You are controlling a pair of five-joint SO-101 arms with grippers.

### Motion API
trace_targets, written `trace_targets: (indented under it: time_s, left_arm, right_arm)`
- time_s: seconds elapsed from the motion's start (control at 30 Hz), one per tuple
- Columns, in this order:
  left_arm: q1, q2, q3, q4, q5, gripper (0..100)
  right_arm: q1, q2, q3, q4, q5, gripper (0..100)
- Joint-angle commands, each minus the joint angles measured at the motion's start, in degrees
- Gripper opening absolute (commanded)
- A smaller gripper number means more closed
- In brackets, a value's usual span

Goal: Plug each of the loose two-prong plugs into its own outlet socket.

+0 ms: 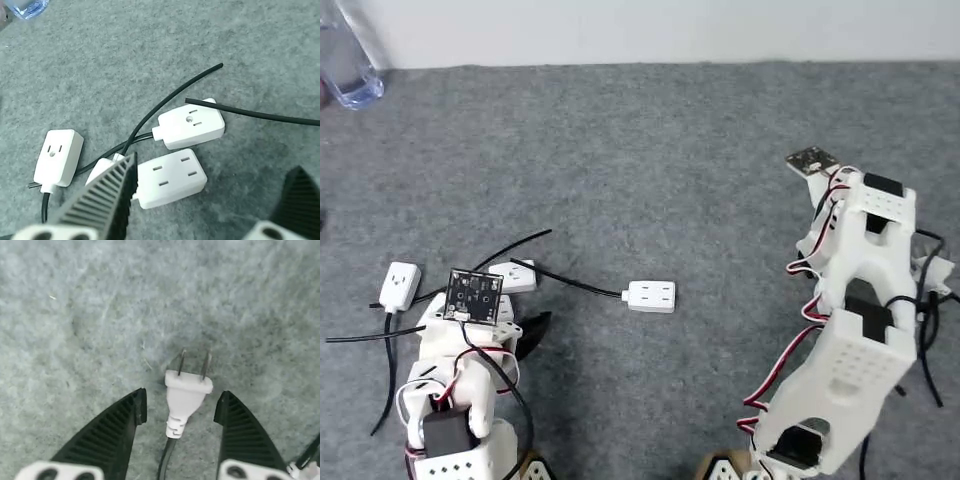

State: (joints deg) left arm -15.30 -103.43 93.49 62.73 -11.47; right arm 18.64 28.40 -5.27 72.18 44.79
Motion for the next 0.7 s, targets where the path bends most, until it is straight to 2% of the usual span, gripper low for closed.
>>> trace_targets:
  time_s: [0.0,0.43,0.67]
  left_arm:
    - [0.35,-1.14,-0.31,0.18,-0.35,42]
    - [0.35,-1.14,-0.31,0.18,-0.35,42]
    - [0.35,-1.14,-0.31,0.18,-0.35,42]
  right_arm:
    - [0.75,0.66,-0.35,-0.84,0.7,21.9]
    - [0.4,3.74,-0.62,-0.84,0.26,21.8]
    - [-0.48,3.74,-0.97,-1.45,0.26,12.7]
